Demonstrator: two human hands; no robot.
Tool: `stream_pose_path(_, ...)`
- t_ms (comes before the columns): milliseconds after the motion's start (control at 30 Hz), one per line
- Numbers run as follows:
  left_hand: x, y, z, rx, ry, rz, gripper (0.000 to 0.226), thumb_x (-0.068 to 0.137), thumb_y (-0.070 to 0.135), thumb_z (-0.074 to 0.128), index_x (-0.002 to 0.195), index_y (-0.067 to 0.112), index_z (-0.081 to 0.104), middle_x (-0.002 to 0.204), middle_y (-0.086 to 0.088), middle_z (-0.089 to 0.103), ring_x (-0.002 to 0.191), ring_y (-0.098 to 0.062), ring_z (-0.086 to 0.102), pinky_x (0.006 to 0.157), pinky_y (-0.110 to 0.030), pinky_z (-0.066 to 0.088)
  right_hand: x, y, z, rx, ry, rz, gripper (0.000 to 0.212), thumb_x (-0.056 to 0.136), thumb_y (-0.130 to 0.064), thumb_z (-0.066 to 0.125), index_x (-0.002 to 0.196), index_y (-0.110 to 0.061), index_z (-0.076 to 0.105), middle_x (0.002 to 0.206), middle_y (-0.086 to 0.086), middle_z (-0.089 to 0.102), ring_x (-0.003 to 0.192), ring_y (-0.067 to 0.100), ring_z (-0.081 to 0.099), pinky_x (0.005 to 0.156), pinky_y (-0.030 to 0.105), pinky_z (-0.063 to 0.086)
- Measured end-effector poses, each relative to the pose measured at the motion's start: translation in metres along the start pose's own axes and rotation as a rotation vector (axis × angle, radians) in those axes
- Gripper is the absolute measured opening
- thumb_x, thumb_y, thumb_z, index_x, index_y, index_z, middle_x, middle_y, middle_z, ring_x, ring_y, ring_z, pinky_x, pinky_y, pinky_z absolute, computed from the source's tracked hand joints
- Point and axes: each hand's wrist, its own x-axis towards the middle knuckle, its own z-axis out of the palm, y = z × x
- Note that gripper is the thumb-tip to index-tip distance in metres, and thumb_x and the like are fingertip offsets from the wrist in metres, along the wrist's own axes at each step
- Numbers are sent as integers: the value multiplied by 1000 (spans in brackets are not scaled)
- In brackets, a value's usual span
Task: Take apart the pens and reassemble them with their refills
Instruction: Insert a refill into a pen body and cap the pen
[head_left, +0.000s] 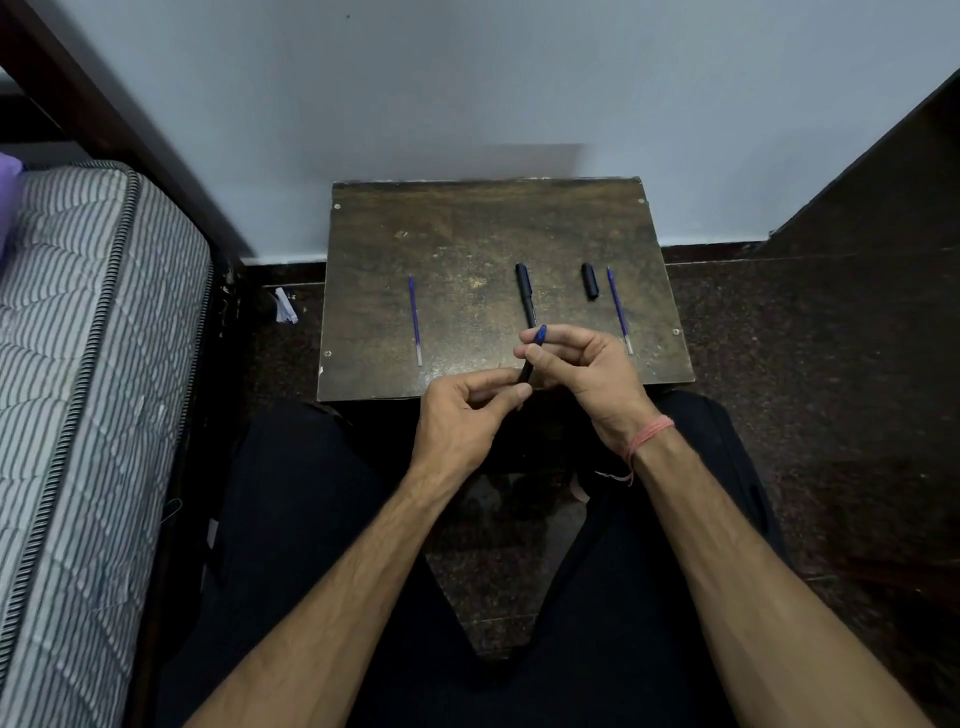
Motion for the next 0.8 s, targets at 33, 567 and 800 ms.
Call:
stream_pose_path(33, 1, -1, -1, 7, 28, 7, 25, 93, 22, 95, 98, 44, 86, 93, 14, 90, 93, -4, 87, 86, -15, 64, 0, -1, 1, 7, 24, 0, 24, 88, -23, 90, 111, -17, 85, 106, 15, 85, 87, 18, 82, 76, 24, 63)
stream_pose_path(567, -2, -6, 8, 146, 9, 56, 12, 106, 27, 81, 112, 27, 91, 82, 12, 87, 74, -2, 84, 74, -17, 64, 1, -1, 8, -50, 139, -4, 16, 97, -8, 81, 112, -5, 82, 98, 16, 85, 87, 20, 81, 84, 36, 66)
stream_pose_path(800, -3, -7, 13, 113, 35, 73, 14, 108, 27, 79, 114, 24, 91, 88, 10, 89, 80, -7, 85, 84, -24, 67, 3, -8, 6, -135, 177, -69, 18, 99, -23, 81, 117, -18, 83, 103, 7, 86, 68, 3, 75, 54, 18, 54)
